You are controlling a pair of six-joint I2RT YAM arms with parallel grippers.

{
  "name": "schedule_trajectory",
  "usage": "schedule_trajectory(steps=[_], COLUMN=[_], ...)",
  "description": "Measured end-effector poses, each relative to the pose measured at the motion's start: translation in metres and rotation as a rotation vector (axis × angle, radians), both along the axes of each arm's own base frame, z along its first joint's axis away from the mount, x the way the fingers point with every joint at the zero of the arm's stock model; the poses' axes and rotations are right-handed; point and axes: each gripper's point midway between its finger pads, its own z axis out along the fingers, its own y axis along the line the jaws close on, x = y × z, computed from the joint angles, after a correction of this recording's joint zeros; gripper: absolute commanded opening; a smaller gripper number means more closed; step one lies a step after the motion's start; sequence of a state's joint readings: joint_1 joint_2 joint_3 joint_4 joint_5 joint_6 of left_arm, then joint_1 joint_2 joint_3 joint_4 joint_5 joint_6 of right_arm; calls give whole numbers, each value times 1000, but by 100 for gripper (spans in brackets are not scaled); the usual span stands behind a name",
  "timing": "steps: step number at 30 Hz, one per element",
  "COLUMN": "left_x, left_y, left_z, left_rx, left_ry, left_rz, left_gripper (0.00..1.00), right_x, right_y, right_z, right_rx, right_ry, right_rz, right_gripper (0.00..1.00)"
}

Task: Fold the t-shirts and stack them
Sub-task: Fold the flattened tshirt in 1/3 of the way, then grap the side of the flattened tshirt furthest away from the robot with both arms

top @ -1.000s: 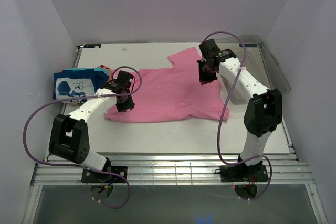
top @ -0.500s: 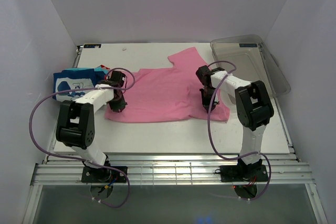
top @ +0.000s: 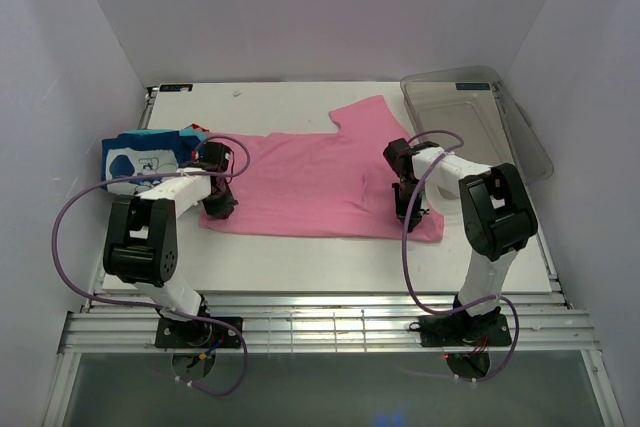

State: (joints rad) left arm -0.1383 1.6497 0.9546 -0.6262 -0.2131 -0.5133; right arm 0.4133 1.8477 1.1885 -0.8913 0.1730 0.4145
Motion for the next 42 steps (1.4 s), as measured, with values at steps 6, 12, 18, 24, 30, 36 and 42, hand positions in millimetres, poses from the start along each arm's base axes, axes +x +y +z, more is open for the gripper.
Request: schedule_trajectory(steps=[6,12,18,24,30,36,42], left_x=[-3,-6,-21,26,110,170,195], left_y=[0,-2,-8,-21,-21,-15,-11], left_z=[0,1,6,88,189,143,77], left_rx=[-13,-42,-79,-131,-91,-21,14], left_ry=[-47,-68,-26,-196,-474,-377,-222], left_rz=[11,17,-9,-58,-95,-87,-89], left_gripper=[15,12,29,82,82,76,74], right_x=[-1,-11,-15,38,127,172,206], right_y=[-1,-6,-10,8,41,50,46], right_z=[0,0,5,65,151,146,95], right_rx=[0,-5,-23,18,114,101,92], right_ry=[0,7,25,-106,-395,-434,-404], right_rz=[-3,-10,-15,-4,50,94,86], right_gripper=[8,8,8,16,42,32,34])
